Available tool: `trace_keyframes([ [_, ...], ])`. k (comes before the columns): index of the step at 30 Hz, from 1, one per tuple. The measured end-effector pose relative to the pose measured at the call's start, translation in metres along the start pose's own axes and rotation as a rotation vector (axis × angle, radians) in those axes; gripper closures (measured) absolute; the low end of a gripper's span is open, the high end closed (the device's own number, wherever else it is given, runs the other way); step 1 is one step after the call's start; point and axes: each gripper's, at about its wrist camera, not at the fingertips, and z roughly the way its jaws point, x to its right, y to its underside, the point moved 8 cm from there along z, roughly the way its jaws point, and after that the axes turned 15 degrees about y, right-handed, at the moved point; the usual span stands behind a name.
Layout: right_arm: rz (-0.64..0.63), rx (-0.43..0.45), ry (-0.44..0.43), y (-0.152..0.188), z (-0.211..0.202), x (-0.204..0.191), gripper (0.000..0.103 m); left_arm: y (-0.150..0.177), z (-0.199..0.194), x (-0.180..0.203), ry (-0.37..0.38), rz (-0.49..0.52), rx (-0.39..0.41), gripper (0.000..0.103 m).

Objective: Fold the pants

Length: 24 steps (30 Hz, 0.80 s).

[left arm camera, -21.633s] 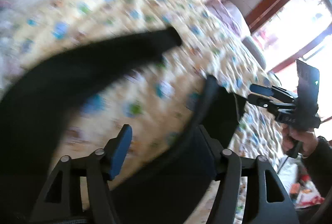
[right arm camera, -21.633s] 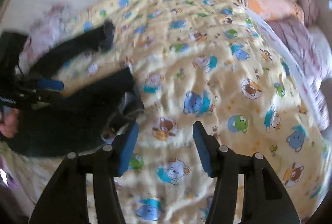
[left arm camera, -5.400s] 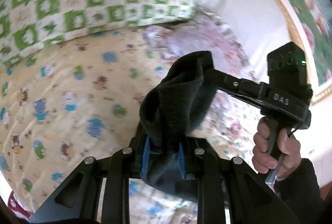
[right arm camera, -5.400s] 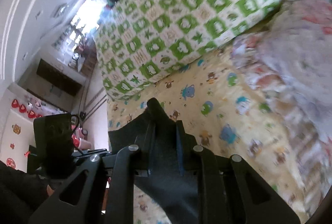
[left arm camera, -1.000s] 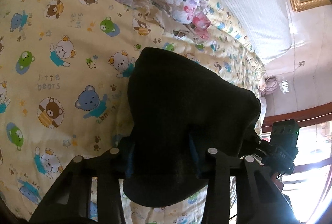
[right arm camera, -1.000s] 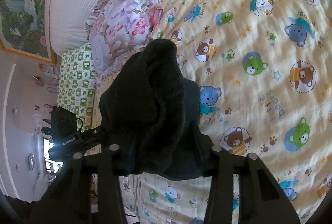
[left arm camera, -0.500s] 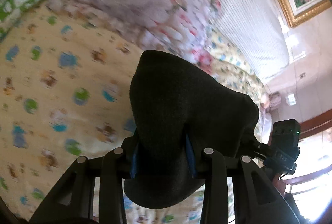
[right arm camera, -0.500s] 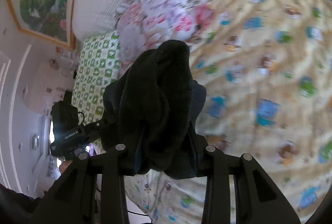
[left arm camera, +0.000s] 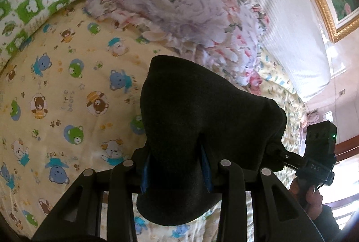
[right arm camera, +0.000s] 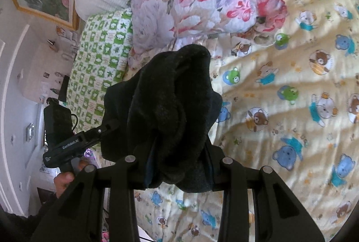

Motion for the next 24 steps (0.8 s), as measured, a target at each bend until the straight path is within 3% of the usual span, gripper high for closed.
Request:
trace_keyframes([
  [8, -0.013, -0.025, 0.039, 0.001, 0.009, 0.004, 0.063, 0.006, 0.005, -0.006, -0.005, 0.013, -0.007, 0.065],
  [13, -0.045, -0.040, 0.125, 0.005, 0.014, 0.011, 0.057, 0.012, 0.008, -0.005, -0.043, 0.064, -0.014, 0.055],
  [20, -0.129, 0.041, 0.250, 0.007, 0.003, 0.013, 0.055, 0.020, 0.011, -0.016, -0.084, 0.117, 0.000, 0.046],
  [24, -0.119, 0.035, 0.275, 0.009, 0.015, 0.025, 0.046, 0.024, 0.022, -0.030, -0.104, 0.118, -0.015, 0.039],
])
